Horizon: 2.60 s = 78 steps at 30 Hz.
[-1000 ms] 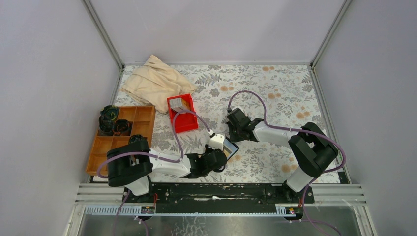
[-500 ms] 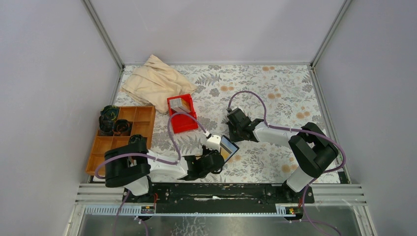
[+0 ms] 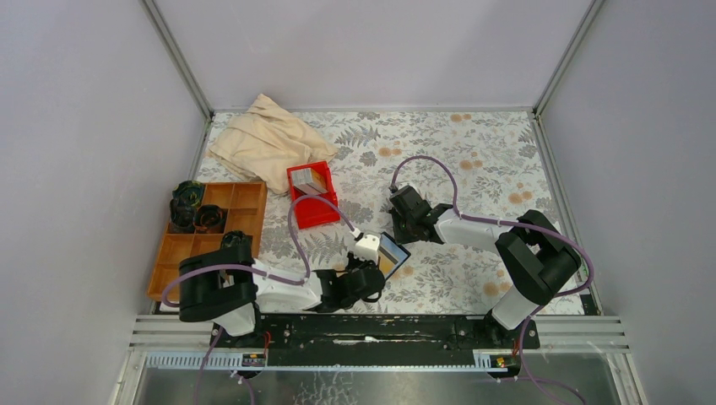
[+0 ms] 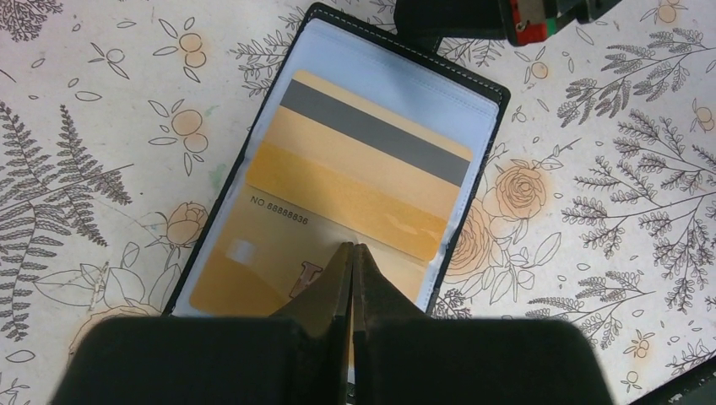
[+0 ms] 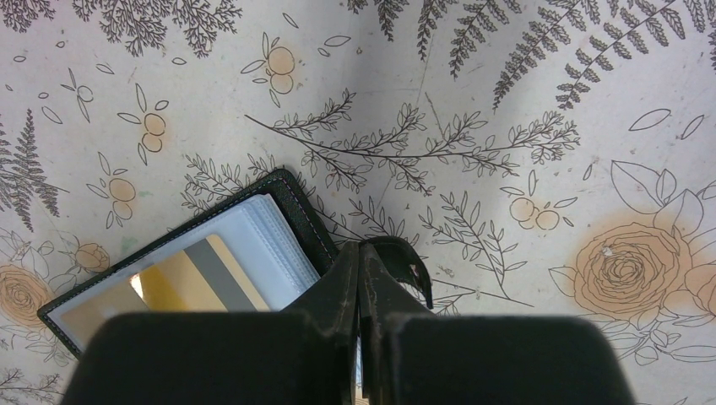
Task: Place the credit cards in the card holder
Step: Insert the credit card into the card holder.
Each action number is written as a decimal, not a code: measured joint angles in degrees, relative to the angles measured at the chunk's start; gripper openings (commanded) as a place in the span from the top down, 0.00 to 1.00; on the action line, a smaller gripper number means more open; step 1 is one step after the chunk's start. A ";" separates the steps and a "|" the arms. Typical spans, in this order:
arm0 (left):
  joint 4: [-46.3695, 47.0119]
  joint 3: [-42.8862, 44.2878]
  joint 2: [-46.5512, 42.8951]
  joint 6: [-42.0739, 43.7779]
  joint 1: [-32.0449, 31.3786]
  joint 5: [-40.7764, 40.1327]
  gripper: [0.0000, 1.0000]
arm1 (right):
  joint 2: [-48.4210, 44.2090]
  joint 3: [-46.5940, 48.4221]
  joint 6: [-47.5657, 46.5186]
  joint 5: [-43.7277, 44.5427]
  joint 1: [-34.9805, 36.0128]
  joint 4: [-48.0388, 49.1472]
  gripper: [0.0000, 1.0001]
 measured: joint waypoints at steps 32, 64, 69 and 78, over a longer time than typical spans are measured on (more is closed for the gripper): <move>5.66 1.95 4.98 3.04 -0.48 -4.98 1.00 | -0.09 -0.24 1.03 -0.07 0.02 0.39 1.00; 4.98 -10.12 -13.29 -0.61 -0.48 -2.19 1.00 | -0.07 0.02 8.74 1.05 4.28 -0.61 1.00; 4.70 -9.92 -9.07 -1.79 -0.52 0.94 1.00 | -0.07 -0.11 9.16 1.29 4.74 -0.37 1.00; 3.89 -3.69 -1.09 -3.58 -0.83 3.23 1.00 | -1.18 -1.70 9.46 2.29 5.70 1.11 1.00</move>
